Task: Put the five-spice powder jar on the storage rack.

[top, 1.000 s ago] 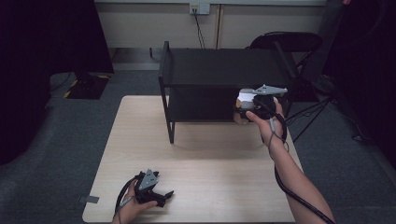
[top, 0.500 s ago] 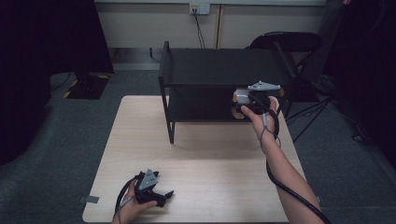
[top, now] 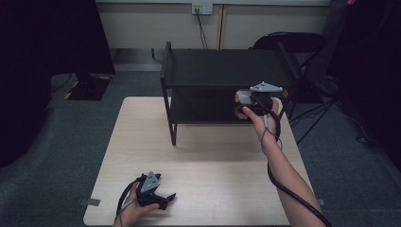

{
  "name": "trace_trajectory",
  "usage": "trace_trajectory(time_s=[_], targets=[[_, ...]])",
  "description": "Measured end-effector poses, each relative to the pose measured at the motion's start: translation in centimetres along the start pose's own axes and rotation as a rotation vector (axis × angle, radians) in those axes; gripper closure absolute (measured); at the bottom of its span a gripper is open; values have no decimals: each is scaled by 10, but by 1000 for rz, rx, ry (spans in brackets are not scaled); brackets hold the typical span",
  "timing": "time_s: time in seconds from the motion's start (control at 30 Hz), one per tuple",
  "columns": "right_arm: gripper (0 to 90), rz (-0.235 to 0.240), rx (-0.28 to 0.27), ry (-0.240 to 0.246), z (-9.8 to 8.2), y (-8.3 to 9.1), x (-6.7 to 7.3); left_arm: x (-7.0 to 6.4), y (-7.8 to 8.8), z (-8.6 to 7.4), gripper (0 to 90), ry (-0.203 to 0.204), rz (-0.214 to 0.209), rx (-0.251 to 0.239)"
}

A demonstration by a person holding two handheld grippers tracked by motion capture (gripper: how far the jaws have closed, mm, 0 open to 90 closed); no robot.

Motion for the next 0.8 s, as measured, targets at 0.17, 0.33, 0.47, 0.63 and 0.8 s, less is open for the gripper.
trace_trajectory(time_s=[0.17, 0.33, 0.47, 0.63, 0.8], targets=[[304, -5, -10, 3, -2, -1, 1, 0, 0, 0, 0, 0, 0, 0], [303, -4, -13, 6, -2, -1, 0, 0, 0, 0, 0, 0, 0, 0], [284, -6, -20, -2, -4, -1, 1, 0, 0, 0, 0, -2, 0, 0], [228, -11, -21, -8, -4, -1, 3, 0, 0, 0, 0, -2, 0, 0], [177, -14, -15, 5, -3, -1, 2, 0, 0, 0, 0, -2, 0, 0]])
Point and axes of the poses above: each handheld gripper's, and its own axes: y roughly backward along the jaws, z roughly out of its top, x roughly to its left, the point moved 1 cm from there along -y, roughly forward along the jaws, and after that the axes turned 12 degrees about -y, right-handed, at the moved point
